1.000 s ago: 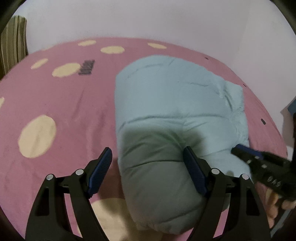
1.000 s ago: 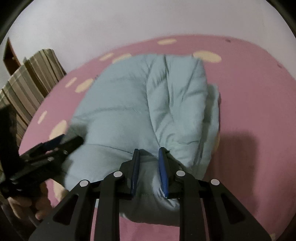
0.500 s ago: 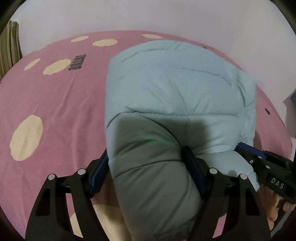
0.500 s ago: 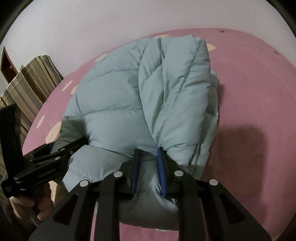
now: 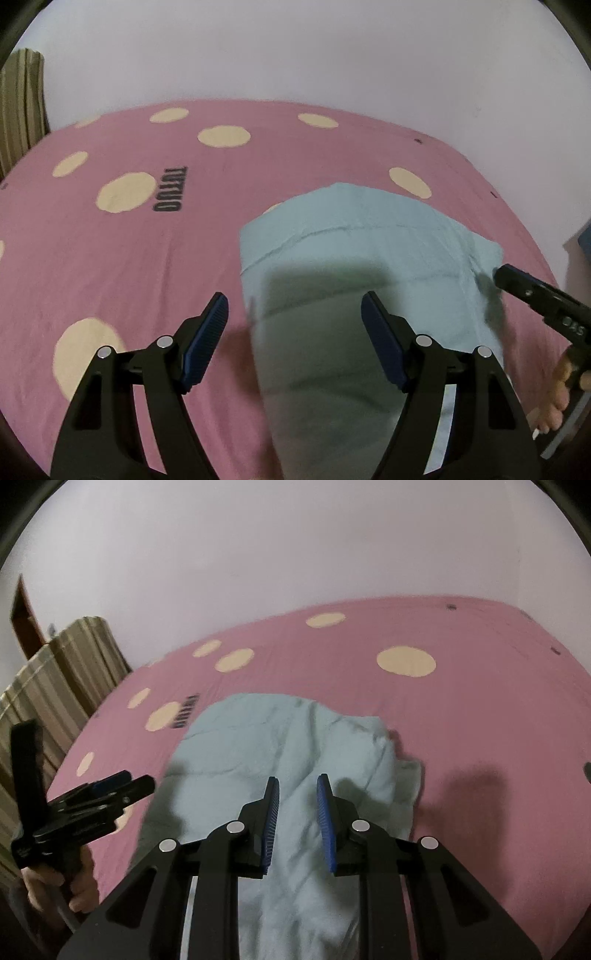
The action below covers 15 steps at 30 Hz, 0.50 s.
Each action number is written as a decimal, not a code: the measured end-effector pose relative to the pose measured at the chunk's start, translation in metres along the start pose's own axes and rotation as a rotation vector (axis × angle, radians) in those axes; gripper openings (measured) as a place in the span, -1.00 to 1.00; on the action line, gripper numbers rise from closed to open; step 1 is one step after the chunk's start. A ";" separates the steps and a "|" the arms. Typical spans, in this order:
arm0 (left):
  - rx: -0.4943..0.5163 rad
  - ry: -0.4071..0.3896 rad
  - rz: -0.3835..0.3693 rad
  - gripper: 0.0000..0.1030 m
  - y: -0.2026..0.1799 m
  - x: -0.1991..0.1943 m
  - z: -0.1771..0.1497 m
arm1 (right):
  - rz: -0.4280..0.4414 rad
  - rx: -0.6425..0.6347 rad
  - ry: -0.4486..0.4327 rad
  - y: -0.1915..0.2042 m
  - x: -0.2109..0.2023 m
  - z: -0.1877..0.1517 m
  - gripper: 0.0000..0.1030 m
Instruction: Fold large clothes
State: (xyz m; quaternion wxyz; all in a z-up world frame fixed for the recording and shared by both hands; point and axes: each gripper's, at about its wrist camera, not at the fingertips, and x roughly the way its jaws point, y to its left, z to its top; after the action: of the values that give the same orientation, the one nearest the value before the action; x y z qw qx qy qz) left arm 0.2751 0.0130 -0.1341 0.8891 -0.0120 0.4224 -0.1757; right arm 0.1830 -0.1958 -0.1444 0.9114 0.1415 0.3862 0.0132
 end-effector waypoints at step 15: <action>0.095 0.164 0.111 0.46 -0.015 0.077 -0.004 | -0.025 0.085 0.164 -0.029 0.087 -0.016 -0.63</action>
State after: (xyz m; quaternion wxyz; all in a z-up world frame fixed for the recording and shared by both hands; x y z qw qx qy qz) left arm 0.3130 -0.0252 -0.1917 0.8594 0.0679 0.4851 -0.1464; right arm 0.2304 -0.2078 -0.2241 0.8699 0.1738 0.4615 -0.0031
